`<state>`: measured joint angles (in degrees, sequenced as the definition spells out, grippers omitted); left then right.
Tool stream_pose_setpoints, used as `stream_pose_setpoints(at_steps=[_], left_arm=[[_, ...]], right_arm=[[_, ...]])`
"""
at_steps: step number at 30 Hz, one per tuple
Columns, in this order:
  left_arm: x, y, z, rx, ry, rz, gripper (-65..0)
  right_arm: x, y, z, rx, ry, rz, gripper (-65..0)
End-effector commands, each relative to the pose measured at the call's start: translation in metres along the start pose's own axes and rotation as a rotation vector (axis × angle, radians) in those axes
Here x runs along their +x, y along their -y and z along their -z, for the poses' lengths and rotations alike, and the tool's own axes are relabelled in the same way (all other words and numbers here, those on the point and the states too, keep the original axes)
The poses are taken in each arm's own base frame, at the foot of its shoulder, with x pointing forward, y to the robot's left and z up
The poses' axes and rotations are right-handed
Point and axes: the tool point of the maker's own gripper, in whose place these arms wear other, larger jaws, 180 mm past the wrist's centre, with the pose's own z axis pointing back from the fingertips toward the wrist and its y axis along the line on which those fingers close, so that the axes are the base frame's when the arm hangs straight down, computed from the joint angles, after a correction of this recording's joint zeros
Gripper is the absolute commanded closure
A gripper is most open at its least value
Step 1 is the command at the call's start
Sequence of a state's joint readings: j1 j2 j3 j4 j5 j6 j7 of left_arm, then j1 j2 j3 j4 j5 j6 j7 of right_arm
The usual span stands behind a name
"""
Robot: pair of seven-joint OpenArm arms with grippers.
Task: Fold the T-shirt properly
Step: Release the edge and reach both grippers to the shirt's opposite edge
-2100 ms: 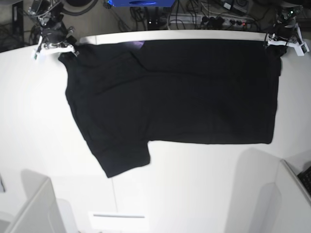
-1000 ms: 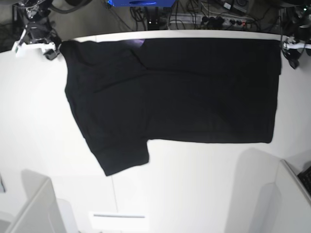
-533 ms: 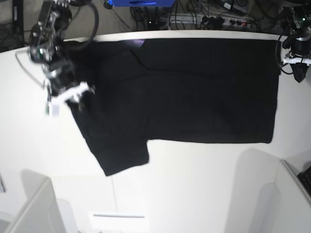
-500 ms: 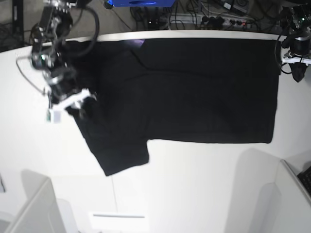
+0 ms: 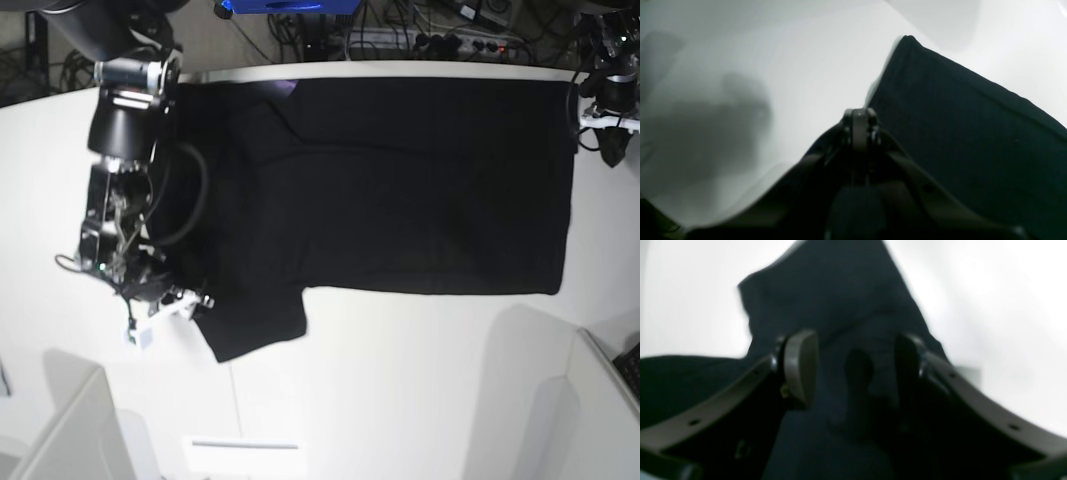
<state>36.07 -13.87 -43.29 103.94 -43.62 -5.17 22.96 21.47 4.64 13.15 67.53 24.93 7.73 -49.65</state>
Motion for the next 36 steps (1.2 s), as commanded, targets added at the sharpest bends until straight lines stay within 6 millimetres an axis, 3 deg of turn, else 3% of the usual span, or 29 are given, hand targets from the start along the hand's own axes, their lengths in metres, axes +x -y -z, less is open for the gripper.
stream_pose_setpoints(at_steps=[1,5,12,17,20,26,34,36], left_arm=[[0.015,-0.005,-0.002,0.009,0.044,0.014,0.0],[0.020,-0.015,-0.005,0.033,0.057,0.014,0.0],[0.020,-0.039,-0.009,0.095,0.056,0.006,0.0],[0.019,-0.041,-0.010,0.099,0.052,0.008,0.0],[0.019,-0.042,-0.011,0.099,0.049,0.014,0.0],[0.017,-0.042,-0.011,0.100,0.044,0.017,0.0],[0.015,-0.044,-0.008,0.101,0.037,0.011,0.0],[0.014,-0.044,-0.005,0.103,0.038,0.001,-8.2]], right_arm=[[0.037,-0.005,-0.003,0.014,0.070,-0.004,-35.4],[0.060,0.014,0.014,-0.015,0.081,0.043,-35.4],[0.074,0.025,0.036,-0.049,0.068,0.073,-38.7],[0.045,0.026,0.057,-0.090,0.006,-0.005,-38.7],[0.035,0.017,0.063,-0.076,-0.013,-0.005,-38.4],[0.021,0.017,0.066,-0.078,-0.036,-0.009,-38.0],[0.009,0.020,0.068,-0.079,-0.054,-0.006,-25.7],[0.008,0.020,0.068,-0.080,-0.056,-0.007,-25.7]])
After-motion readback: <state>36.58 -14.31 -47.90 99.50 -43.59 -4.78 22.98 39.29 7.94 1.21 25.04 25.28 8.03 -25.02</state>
